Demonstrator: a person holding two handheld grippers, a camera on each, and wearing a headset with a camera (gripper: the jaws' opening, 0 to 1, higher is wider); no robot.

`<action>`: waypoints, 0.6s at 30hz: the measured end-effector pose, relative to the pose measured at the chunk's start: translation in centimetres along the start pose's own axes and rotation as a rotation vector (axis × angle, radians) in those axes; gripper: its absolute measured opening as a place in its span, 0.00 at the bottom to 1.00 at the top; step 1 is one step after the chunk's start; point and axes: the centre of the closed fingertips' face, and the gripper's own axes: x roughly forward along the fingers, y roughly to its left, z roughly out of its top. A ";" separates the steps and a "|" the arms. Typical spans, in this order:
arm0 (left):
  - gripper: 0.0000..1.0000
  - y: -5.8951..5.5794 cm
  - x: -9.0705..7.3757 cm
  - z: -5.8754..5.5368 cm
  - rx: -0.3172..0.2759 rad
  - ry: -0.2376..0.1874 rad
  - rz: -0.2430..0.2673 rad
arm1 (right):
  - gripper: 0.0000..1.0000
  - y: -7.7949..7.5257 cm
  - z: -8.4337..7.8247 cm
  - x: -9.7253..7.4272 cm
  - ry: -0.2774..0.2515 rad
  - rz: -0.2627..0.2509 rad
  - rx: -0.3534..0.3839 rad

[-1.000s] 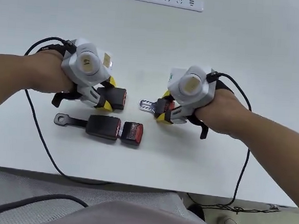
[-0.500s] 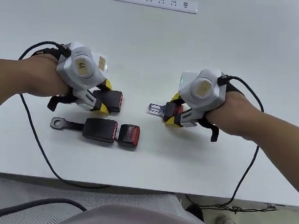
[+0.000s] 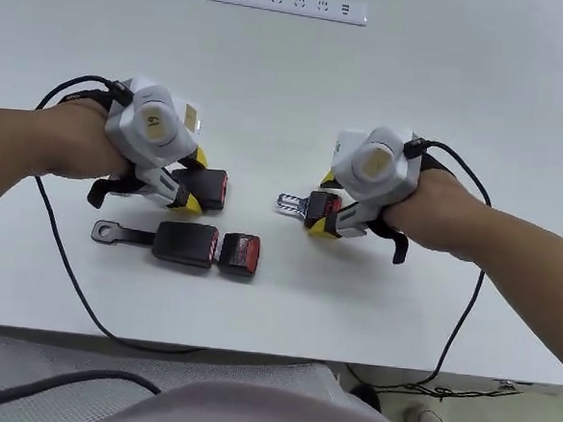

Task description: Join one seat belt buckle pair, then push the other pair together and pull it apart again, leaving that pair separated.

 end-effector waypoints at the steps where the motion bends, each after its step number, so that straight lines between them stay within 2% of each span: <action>1: 0.37 0.1 -0.1 0.4 -0.011 -0.022 0.007 | 0.45 -0.1 0.1 -0.1 -0.002 -0.002 0.004; 3: 0.38 0.2 -0.5 0.7 -0.011 -0.022 0.017 | 0.47 -0.3 0.1 -0.3 -0.008 -0.013 0.015; 6: 0.41 -0.2 -1.3 1.4 0.004 -0.029 0.021 | 0.48 -0.2 0.5 -0.8 -0.031 -0.008 0.075; 10: 0.44 -0.5 -2.5 1.8 -0.005 -0.057 0.032 | 0.50 0.0 1.0 -1.5 -0.049 -0.028 0.069; 13: 0.45 -0.3 -3.9 2.0 -0.044 -0.094 0.084 | 0.55 0.0 1.4 -2.6 -0.075 -0.075 0.098; 16: 0.49 -0.4 -5.1 1.9 -0.071 -0.123 0.124 | 0.63 -0.4 1.3 -2.9 -0.105 -0.118 0.137; 18: 0.52 -0.8 -5.8 1.7 -0.077 -0.127 0.133 | 0.66 -0.4 1.6 -3.8 -0.140 -0.144 0.184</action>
